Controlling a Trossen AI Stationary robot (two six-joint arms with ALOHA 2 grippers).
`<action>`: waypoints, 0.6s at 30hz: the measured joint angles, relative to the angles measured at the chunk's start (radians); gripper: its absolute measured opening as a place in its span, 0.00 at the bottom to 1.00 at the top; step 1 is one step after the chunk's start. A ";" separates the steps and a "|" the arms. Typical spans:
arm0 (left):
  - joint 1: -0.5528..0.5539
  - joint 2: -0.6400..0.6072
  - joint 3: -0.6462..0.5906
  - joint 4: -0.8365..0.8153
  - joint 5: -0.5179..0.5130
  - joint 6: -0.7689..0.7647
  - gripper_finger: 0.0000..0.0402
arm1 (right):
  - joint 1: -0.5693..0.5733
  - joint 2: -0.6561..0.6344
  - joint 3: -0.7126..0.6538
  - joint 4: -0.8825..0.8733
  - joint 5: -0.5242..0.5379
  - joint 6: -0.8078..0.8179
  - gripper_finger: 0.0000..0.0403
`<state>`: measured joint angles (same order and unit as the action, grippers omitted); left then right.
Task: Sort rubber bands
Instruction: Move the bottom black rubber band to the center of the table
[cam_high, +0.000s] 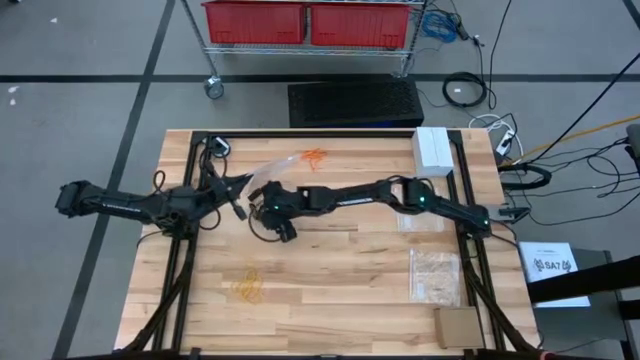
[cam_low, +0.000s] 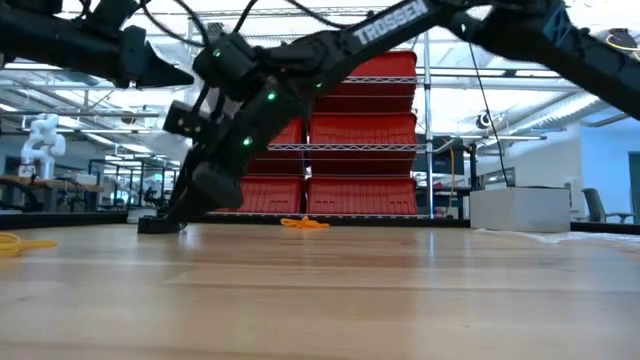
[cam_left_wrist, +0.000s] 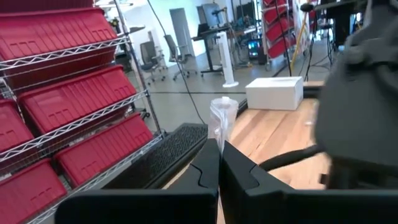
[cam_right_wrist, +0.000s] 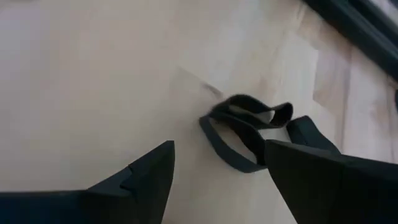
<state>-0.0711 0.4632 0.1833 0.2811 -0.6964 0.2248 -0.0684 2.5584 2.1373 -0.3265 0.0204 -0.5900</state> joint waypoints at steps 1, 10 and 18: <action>0.000 -0.006 0.000 -0.009 0.000 0.000 0.00 | -0.007 0.017 0.037 -0.011 0.000 0.001 0.61; -0.001 -0.032 0.000 -0.038 0.014 0.000 0.00 | -0.054 0.083 0.148 -0.084 -0.116 0.022 0.61; -0.001 -0.033 0.000 -0.039 0.014 0.000 0.00 | -0.050 0.098 0.153 -0.183 -0.169 0.093 0.55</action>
<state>-0.0719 0.4301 0.1837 0.2417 -0.6827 0.2253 -0.1187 2.6560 2.2899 -0.5097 -0.1483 -0.4968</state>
